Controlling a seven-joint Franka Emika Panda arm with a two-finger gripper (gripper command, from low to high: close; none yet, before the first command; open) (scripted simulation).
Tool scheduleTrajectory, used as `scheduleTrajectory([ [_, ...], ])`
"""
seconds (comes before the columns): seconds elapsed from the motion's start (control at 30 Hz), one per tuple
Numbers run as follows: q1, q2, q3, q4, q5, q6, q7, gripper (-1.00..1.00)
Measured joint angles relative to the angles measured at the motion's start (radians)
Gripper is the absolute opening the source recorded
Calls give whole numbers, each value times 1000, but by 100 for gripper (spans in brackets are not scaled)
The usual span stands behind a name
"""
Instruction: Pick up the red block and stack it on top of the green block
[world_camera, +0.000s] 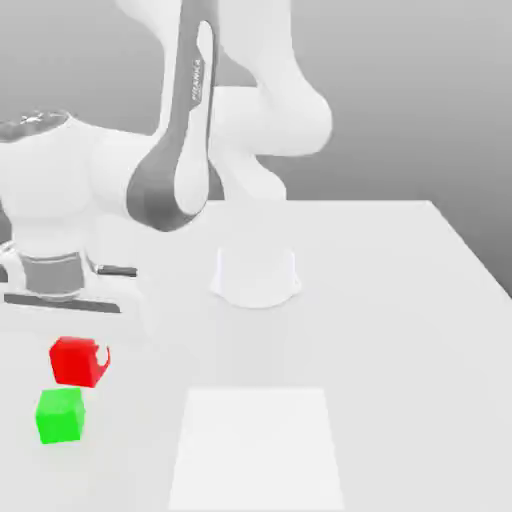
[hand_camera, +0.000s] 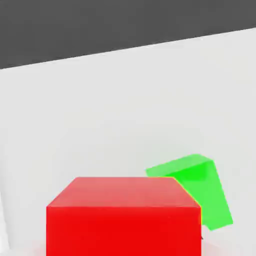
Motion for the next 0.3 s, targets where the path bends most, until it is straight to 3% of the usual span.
scheduleTrajectory([
  [0.17, -36, 153, 50, 20, 122, 124, -50, -100],
  [0.2, -46, 178, 63, 21, 141, 146, -63, 100],
  [0.3, -46, 178, 63, 21, 141, 146, -63, 100],
])
